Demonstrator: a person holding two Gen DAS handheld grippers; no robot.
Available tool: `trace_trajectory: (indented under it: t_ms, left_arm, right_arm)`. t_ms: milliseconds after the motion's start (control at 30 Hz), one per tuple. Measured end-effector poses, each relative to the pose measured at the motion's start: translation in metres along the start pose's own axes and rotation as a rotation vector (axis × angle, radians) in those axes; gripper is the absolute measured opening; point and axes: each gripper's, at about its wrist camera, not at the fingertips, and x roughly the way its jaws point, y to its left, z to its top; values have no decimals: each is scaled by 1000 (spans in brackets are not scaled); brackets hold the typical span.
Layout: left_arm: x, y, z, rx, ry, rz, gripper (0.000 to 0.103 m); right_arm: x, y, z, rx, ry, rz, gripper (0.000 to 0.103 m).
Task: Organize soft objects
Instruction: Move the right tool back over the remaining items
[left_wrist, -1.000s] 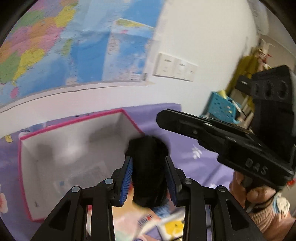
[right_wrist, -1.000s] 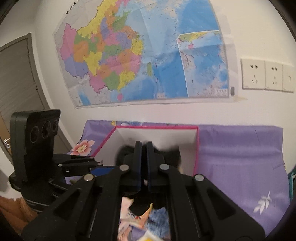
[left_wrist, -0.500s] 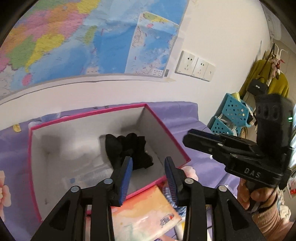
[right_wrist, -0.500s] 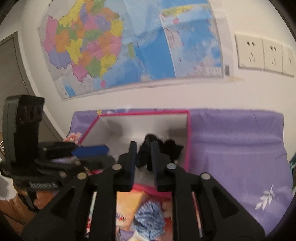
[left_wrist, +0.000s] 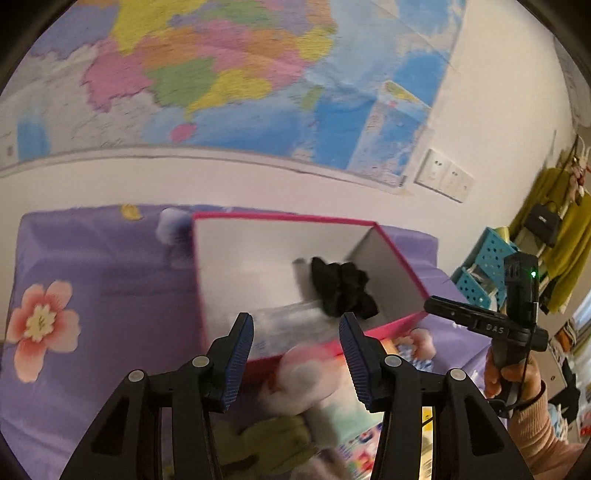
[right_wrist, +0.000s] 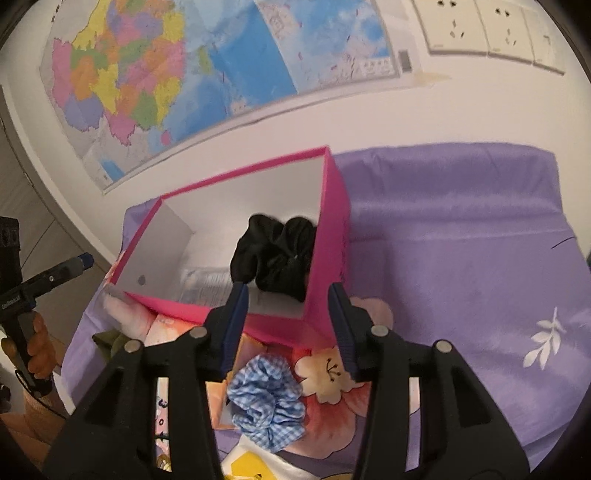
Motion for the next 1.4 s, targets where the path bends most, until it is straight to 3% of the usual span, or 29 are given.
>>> trace_trajectory:
  t_ms: [200, 400, 633, 933, 1167, 1400]
  left_arm:
    - [1, 24, -14, -61, 27, 14, 49]
    - [-7, 19, -24, -52, 22, -1, 49]
    - [-14, -17, -48, 44, 57, -81, 49]
    - [-5, -84, -90, 212, 190, -254, 50]
    - [10, -116, -119, 281, 310, -349, 50]
    - [20, -132, -130, 311, 357, -386, 50]
  right_arm:
    - [-3, 8, -8, -10, 1, 13, 49]
    - [-13, 8, -15, 10, -6, 44, 49]
    - [-43, 18, -34, -7, -26, 63, 49]
    - [-82, 26, -69, 21, -18, 137, 49]
    - [-85, 30, -102, 35, 75, 133, 50]
    - [-92, 19, -139, 96, 156, 95, 56]
